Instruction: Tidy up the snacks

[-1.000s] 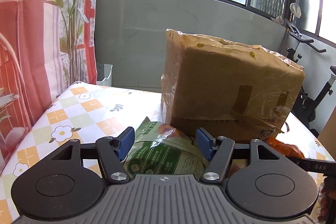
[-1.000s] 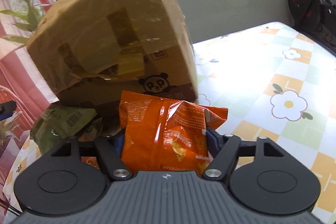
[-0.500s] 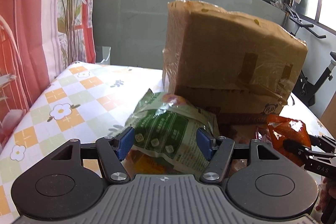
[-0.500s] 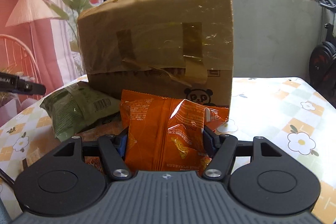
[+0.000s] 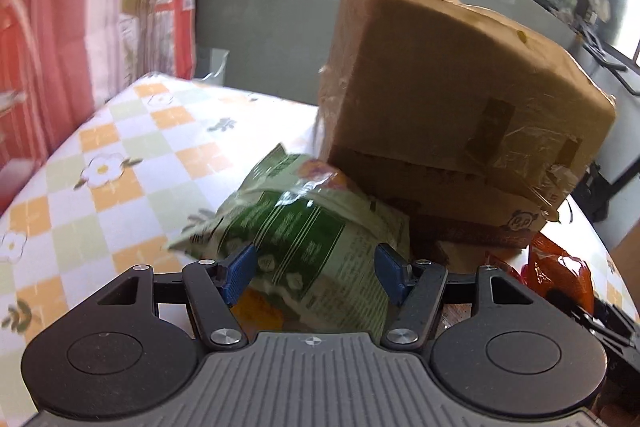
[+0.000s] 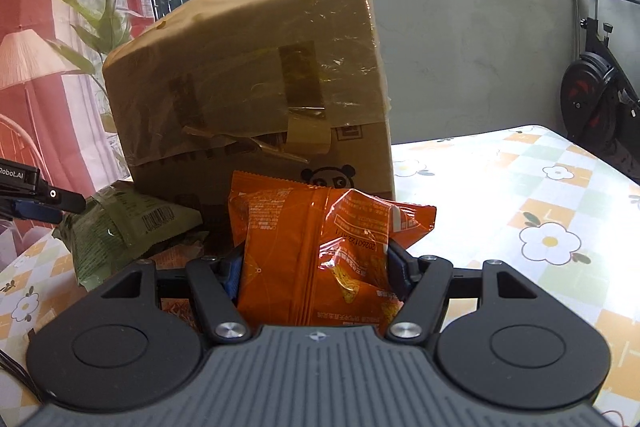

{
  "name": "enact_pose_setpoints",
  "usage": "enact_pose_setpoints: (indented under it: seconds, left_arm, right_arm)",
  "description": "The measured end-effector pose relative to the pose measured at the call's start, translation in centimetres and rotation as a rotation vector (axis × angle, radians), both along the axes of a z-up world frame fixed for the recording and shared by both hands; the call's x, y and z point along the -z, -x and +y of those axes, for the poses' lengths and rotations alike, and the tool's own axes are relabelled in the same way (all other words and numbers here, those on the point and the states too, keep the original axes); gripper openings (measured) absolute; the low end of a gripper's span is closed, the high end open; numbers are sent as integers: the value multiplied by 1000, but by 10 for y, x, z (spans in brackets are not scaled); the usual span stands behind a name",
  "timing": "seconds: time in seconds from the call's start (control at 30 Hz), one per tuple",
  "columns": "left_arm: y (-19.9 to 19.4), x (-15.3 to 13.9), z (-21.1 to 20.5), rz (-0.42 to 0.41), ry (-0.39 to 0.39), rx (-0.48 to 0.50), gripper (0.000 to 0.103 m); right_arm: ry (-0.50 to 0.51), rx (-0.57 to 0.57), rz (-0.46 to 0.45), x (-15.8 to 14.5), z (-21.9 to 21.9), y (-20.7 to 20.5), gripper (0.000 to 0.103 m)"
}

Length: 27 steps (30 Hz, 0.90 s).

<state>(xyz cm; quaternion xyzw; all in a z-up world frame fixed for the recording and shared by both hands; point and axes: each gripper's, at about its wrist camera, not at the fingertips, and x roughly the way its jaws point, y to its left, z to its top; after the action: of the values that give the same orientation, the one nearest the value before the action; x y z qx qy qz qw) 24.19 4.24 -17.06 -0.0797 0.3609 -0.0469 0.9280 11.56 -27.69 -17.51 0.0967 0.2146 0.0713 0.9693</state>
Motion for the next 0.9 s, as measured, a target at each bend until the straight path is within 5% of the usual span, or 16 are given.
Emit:
enact_pose_setpoints:
  seconds: [0.23,0.63,0.9]
  left_arm:
    - [-1,19,11,95,117,-167,69]
    - [-23,33,27,35,320,-314,85]
    - [-39,33,14,-30,226,-321,93]
  right_arm:
    - [-20,-26,-3,1,-3,0,67]
    - [-50,-32,1,2,-7,2,67]
    - [-46,-35,5,1,-7,1,67]
